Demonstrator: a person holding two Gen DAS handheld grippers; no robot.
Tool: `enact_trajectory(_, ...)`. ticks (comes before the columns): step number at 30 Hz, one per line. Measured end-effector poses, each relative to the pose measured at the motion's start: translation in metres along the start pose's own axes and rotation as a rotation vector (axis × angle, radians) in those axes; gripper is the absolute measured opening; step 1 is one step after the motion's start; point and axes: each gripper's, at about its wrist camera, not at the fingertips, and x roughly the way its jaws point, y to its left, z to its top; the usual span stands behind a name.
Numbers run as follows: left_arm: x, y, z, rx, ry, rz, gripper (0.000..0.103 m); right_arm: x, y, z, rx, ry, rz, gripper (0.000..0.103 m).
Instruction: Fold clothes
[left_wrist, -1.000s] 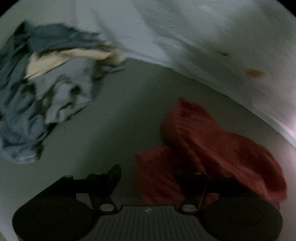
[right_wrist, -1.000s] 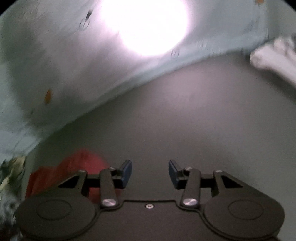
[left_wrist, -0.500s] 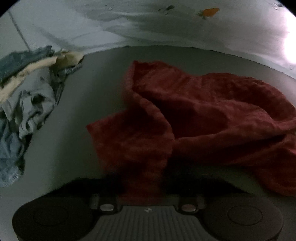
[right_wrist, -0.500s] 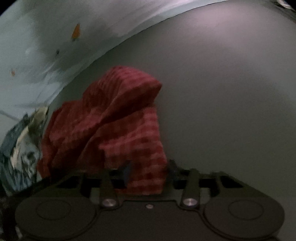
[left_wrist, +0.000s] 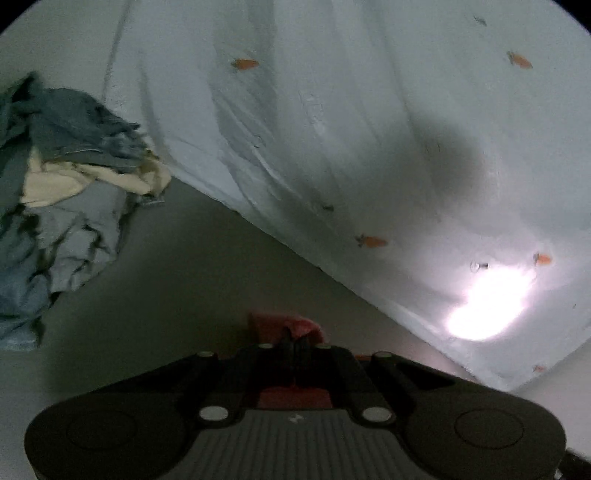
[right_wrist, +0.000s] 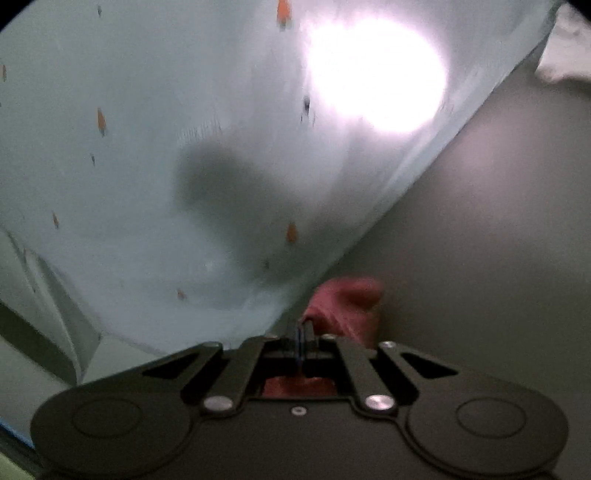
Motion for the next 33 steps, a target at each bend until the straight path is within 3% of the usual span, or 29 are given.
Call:
enact_trajectory(3,0.007,0.020,-0.019,0.011,0.069,0.144,0.001,-0.017,-0.022,-0.010,-0.009,-0.004,-0.166,0.001)
enact_trajectory(7,0.038,0.057,-0.069,0.059,0.241,0.390,0.006,-0.018,-0.072,-0.037,-0.030,0.103,-0.463,0.005)
enact_trajectory(9,0.043,0.061,-0.076,0.073,0.258,0.417,0.015,-0.011,-0.084,-0.050,-0.133,0.184,-0.636,0.012)
enact_trajectory(11,0.044,0.061,-0.078,0.086,0.247,0.418,0.021,-0.007,-0.085,-0.059,-0.193,0.223,-0.699,0.027)
enact_trajectory(12,0.045,0.061,-0.079,0.092,0.241,0.419,0.029,-0.006,-0.083,-0.060,-0.210,0.229,-0.687,0.032)
enact_trajectory(13,0.046,0.060,-0.080,0.098,0.236,0.419,0.034,-0.005,-0.081,-0.060,-0.221,0.230,-0.659,0.043)
enact_trajectory(15,0.047,0.060,-0.082,0.111,0.224,0.421,0.049,0.004,-0.072,-0.058,-0.263,0.230,-0.617,0.044)
enact_trajectory(18,0.056,0.048,-0.077,0.153,0.196,0.395,0.057,0.034,-0.059,-0.052,-0.340,0.245,-0.562,0.045)
enact_trajectory(25,0.138,0.011,-0.044,0.314,0.199,0.305,0.063,0.131,-0.025,-0.045,-0.499,0.311,-0.462,0.050)
enact_trajectory(33,0.259,-0.018,-0.026,0.513,0.303,0.223,0.064,0.255,-0.022,-0.020,-0.549,0.399,-0.420,0.051)
